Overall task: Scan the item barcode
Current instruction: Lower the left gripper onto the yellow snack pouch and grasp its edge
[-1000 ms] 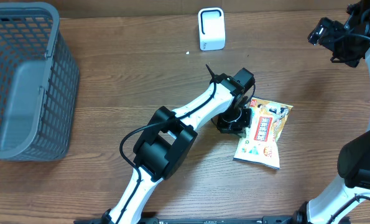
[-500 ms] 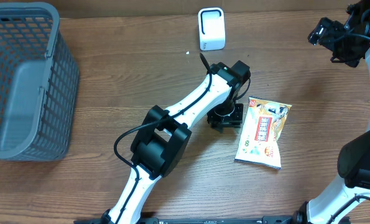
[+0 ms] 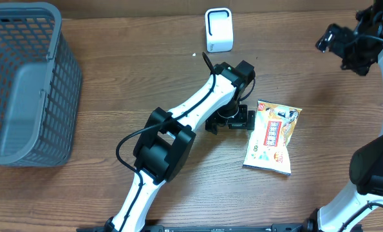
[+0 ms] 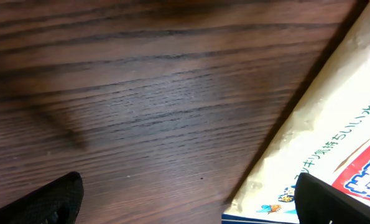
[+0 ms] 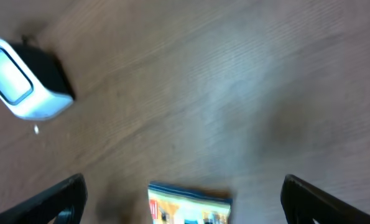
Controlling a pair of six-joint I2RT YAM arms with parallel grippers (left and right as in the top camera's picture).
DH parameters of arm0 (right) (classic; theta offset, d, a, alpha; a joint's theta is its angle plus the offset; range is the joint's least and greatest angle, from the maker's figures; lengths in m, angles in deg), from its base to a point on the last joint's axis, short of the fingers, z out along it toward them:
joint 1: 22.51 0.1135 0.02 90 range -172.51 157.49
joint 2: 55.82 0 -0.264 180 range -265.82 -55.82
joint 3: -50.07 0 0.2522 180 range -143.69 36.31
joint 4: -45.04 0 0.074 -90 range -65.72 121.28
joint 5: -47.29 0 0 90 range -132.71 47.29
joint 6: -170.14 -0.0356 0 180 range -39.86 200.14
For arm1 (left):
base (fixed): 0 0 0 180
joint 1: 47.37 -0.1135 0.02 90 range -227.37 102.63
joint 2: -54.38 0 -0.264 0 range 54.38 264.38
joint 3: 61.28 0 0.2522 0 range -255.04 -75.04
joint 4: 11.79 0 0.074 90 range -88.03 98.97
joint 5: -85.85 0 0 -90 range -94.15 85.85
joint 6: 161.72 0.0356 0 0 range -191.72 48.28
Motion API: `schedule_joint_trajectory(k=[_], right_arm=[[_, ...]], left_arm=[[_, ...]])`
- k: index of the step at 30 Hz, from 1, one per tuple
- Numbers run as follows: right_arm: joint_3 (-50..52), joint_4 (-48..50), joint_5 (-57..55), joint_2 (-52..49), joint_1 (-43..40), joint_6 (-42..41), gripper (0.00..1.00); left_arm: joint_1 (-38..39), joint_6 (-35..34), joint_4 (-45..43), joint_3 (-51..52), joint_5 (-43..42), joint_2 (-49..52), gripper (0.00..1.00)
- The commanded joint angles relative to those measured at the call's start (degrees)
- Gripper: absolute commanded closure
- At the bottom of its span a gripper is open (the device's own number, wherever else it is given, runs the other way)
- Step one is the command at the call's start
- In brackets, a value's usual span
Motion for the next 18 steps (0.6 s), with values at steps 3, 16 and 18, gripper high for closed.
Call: schedule_joint_trajectory(k=[3, 16, 18], right_arm=[[8.2, -2.7, 0.4, -0.3, 0.2, 0.2, 0.00], [34.9, 15.5, 14.1, -0.3, 1.0, 0.2, 0.19], [37.2, 17.5, 14.1, -0.3, 1.2, -0.5, 0.19]], left_arm=[[-0.2, 1.0, 0.0, -0.9, 0.8, -1.0, 0.00], [-0.2, 1.0, 0.0, -0.9, 1.4, -1.0, 0.00], [-0.2, 1.0, 0.1, -0.9, 1.4, -1.0, 0.00]])
